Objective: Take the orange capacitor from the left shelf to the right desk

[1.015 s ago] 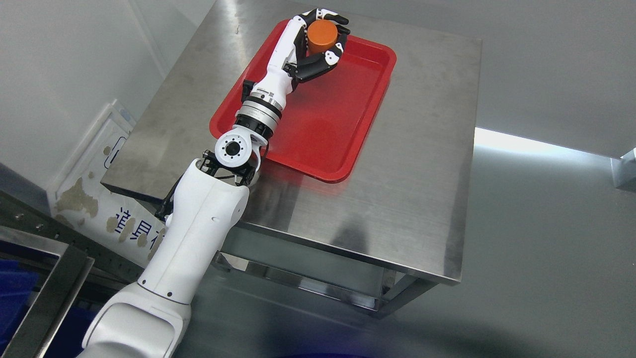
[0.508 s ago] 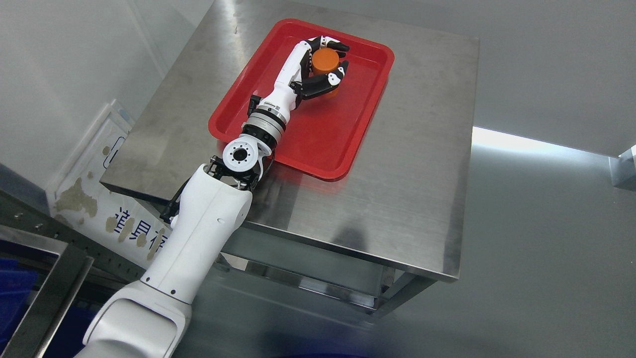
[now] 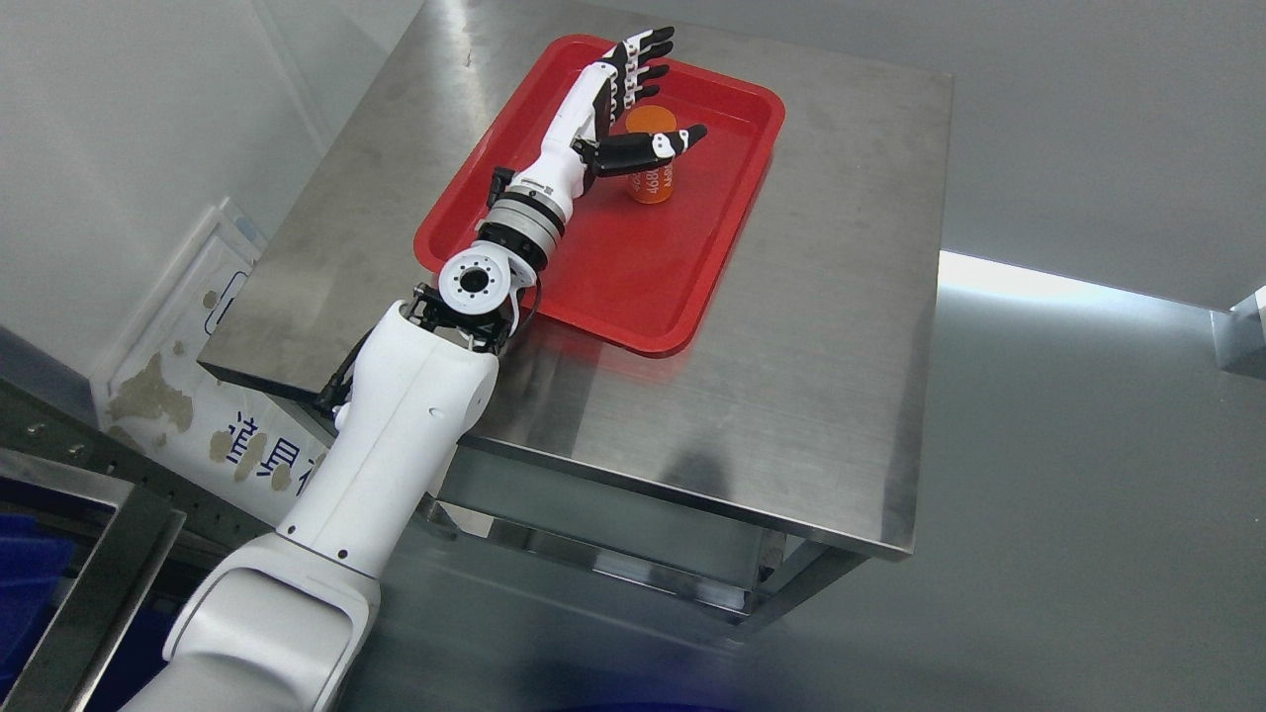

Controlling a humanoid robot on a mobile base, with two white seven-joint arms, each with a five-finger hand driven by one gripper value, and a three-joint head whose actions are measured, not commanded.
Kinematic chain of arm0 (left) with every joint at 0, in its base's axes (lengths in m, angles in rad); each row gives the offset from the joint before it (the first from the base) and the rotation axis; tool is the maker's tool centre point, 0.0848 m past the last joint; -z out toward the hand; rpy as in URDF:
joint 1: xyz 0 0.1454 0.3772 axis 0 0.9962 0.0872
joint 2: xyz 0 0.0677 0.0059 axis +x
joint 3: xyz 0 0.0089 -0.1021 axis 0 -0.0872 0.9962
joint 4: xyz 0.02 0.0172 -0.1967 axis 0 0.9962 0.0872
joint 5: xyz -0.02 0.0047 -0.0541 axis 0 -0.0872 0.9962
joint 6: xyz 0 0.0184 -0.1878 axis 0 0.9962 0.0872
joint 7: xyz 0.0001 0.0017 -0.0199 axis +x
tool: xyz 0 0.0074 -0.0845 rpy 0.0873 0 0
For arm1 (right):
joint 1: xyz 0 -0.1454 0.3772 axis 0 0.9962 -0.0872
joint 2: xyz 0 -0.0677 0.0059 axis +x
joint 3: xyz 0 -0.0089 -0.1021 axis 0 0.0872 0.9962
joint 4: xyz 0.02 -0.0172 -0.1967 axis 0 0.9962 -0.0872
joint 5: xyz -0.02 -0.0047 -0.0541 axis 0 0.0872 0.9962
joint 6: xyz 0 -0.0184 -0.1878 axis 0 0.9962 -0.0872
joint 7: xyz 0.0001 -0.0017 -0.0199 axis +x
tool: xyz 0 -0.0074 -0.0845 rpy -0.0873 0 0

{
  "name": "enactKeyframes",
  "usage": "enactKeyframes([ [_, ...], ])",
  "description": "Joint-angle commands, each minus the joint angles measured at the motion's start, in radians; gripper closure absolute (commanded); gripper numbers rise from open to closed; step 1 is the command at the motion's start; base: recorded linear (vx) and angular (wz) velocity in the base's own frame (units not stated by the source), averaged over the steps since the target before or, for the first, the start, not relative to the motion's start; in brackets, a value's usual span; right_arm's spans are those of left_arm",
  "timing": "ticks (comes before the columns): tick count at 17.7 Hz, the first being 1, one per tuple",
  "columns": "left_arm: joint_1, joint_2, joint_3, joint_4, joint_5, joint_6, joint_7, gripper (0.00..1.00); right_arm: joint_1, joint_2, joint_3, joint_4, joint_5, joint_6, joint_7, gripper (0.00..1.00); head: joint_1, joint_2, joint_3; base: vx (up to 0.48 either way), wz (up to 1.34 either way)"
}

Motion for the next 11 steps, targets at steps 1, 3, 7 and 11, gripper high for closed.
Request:
enactKeyframes([
  [1, -0.068, 0.017, 0.153, -0.002, 0.002, 0.011, -0.061, 0.12, 0.023, -0.017, -0.011, -0.017, 0.006, -0.001, 0.0, 0.0, 0.0, 0.0, 0.0, 0.0, 0.0],
  [3, -0.057, 0.017, 0.272, -0.041, 0.002, 0.013, -0.185, 0.1, 0.023, -0.017, -0.011, -0.017, 0.006, -0.001, 0.0, 0.0, 0.0, 0.0, 0.0, 0.0, 0.0],
  [7, 0.042, 0.017, 0.515, -0.2, 0.002, 0.077, -0.283, 0.1, 0.021, -0.017, -0.011, -0.017, 0.006, -0.001, 0.0, 0.0, 0.0, 0.0, 0.0, 0.0, 0.0],
  [11, 0.191, 0.017, 0.644, -0.448, 0.07, 0.19, -0.225, 0.09, 0.021, -0.017, -0.011, -0.017, 0.006, -0.001, 0.0, 0.0, 0.0, 0.0, 0.0, 0.0, 0.0],
])
